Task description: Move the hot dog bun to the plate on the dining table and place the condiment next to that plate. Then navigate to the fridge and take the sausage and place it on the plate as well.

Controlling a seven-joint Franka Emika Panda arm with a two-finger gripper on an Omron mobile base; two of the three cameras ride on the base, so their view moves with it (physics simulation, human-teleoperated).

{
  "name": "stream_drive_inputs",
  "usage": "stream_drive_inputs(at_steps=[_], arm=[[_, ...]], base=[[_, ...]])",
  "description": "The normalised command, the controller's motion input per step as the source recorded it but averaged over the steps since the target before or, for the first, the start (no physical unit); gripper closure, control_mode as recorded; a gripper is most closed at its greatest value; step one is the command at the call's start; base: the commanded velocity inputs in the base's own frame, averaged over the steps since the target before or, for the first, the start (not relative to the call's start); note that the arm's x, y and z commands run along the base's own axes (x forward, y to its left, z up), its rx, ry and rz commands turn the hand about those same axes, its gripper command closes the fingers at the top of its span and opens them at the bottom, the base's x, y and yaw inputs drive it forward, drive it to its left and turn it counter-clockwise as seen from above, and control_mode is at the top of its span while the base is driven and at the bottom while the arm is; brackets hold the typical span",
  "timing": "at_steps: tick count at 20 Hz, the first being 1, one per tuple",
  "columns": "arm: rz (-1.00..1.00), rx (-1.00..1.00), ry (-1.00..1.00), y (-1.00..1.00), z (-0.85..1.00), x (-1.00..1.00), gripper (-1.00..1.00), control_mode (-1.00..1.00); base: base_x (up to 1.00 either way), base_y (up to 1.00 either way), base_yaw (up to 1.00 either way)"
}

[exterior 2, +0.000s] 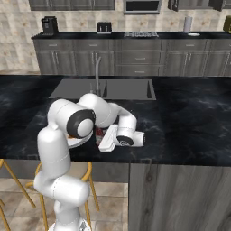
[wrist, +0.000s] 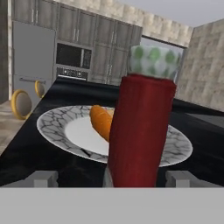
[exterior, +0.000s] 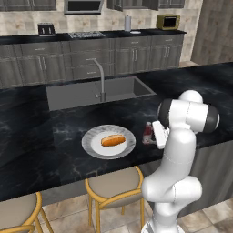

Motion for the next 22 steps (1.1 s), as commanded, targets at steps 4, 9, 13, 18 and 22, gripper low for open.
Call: stream_drive_inputs(at_steps=[4,9,13,18,22], arm=[[0.0,0.0,0.0,-0.05,0.02,-0.04,-1.0,-1.0],[0.0,0.0,0.0,-0.09,0.11,0.0,-1.0,-1.0],[0.0,0.0,0.0,-0.06,0.09,0.0,-1.0,-1.0],[0.0,0.02,0.0,-0.12,0.1,0.0,-1.0,-1.0],[-0.02,0.04,0.0,-0.26,0.16,-0.1,-1.0,-1.0]], base=[[0.0,0.0,0.0],[0.0,0.0,0.0],[0.0,0.0,0.0],[0.0,0.0,0.0],[0.0,0.0,0.0]])
